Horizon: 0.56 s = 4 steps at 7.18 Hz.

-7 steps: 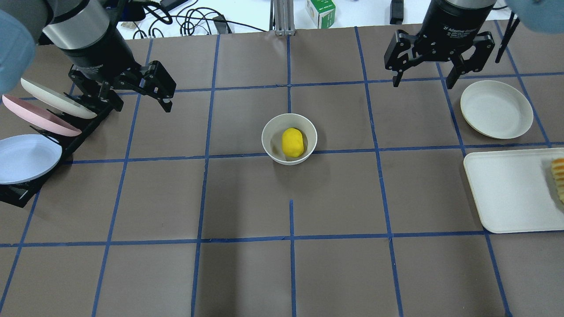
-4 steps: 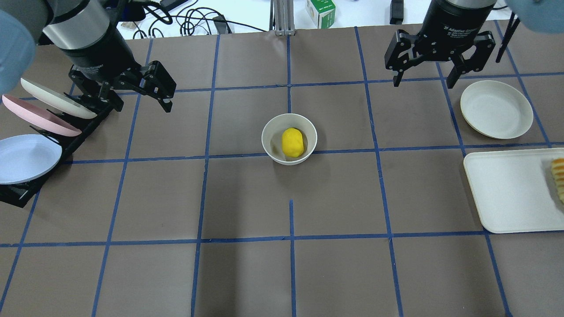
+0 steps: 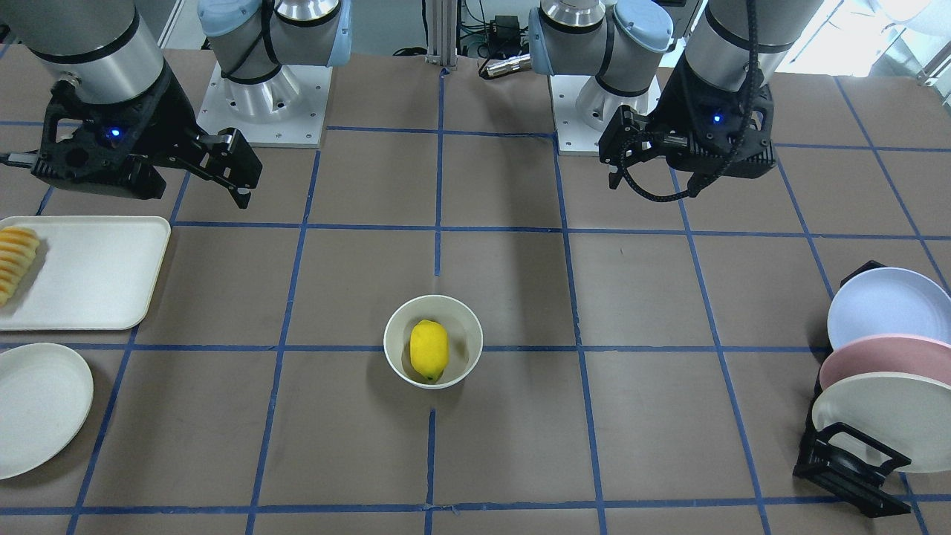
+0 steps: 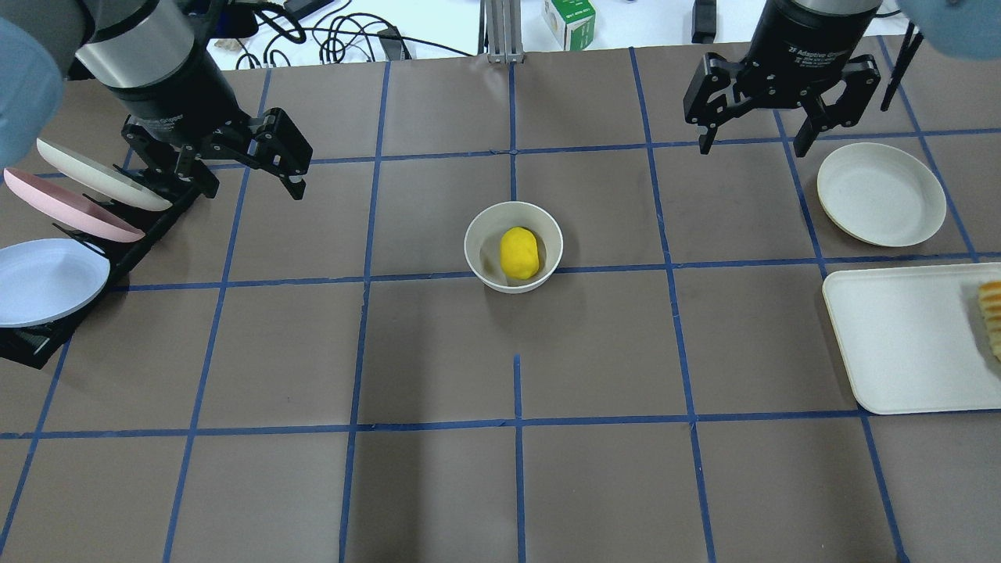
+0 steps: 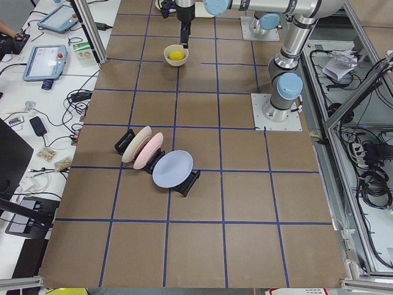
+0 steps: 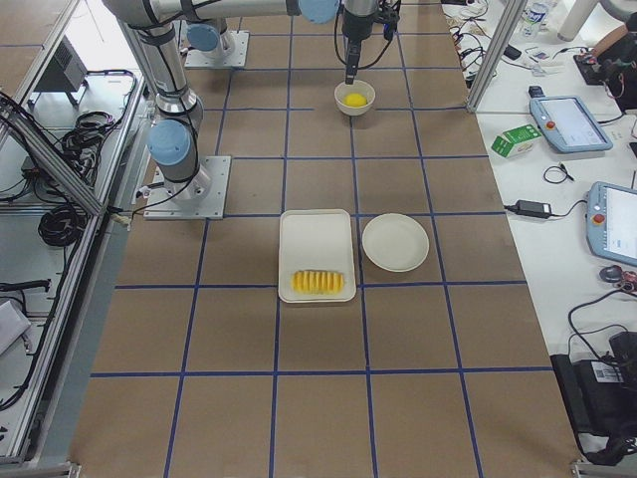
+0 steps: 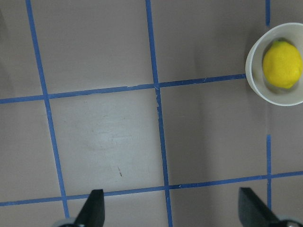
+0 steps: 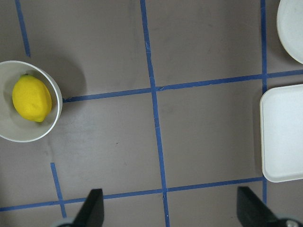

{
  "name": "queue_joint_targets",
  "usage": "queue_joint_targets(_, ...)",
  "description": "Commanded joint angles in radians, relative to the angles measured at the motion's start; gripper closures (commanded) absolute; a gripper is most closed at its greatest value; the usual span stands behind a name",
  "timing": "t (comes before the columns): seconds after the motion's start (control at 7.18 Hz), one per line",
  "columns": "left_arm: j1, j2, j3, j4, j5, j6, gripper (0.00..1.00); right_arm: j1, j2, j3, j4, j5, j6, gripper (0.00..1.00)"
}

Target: Place bowl and put lemon in it

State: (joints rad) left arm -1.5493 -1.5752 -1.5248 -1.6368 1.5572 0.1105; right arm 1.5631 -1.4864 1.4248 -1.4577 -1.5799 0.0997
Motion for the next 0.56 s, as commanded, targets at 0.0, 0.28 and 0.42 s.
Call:
queue_joint_targets(0.0,0.000,0.001,0.000,0.000,0.001,0.000,0.00,0.000,0.000,0.000,-0.001,0.003,0.000,0.00)
queue_joint_targets(0.28,0.000,0.007,0.000,0.000,0.003,0.000,0.00,-0.002,0.000,0.000,0.000,0.001,0.000,0.00)
queue_joint_targets(0.42,0.000,0.001,0.000,0.002,0.000,0.000,0.00,-0.003,0.000,0.000,0.000,0.001,0.000,0.00)
